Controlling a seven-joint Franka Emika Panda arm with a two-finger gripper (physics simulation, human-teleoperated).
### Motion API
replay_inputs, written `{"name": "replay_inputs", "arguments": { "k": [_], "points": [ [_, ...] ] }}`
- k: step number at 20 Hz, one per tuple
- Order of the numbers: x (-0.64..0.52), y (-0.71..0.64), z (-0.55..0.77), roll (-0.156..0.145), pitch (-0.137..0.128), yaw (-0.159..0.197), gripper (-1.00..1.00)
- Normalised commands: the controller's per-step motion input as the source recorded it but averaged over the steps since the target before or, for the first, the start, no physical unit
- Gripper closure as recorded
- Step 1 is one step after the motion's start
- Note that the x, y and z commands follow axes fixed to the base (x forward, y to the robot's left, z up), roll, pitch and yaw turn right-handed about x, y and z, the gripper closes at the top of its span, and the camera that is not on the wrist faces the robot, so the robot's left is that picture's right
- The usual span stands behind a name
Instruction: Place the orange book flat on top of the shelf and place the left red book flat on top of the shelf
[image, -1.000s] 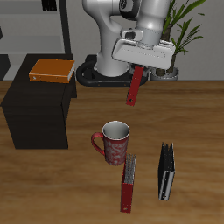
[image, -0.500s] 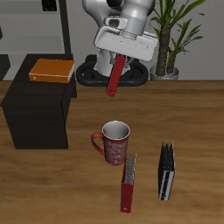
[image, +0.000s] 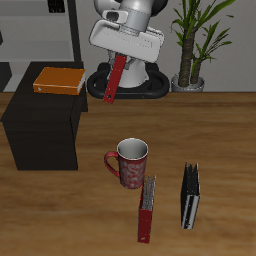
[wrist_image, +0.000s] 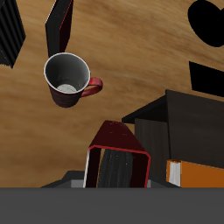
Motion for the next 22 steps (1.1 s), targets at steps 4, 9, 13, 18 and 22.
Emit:
{"name": "replay_inputs", "arguments": {
  "k": [4, 9, 13, 18, 22],
  "points": [
    [0.23, -0.12, 0.22, 0.152, 0.041, 0.067, 1.00],
    [0.20, -0.14, 0.29, 0.108, 0.032, -0.036, 1.00],
    [0.08, -0.26, 0.39, 0.003, -0.037, -0.031, 1.00],
    [0.20, -0.30, 0.23, -0.072, -0.028, 0.013, 1.00],
    [0.26, -0.35, 0.03, -0.058, 0.040, -0.016, 1.00]
  ]
}}
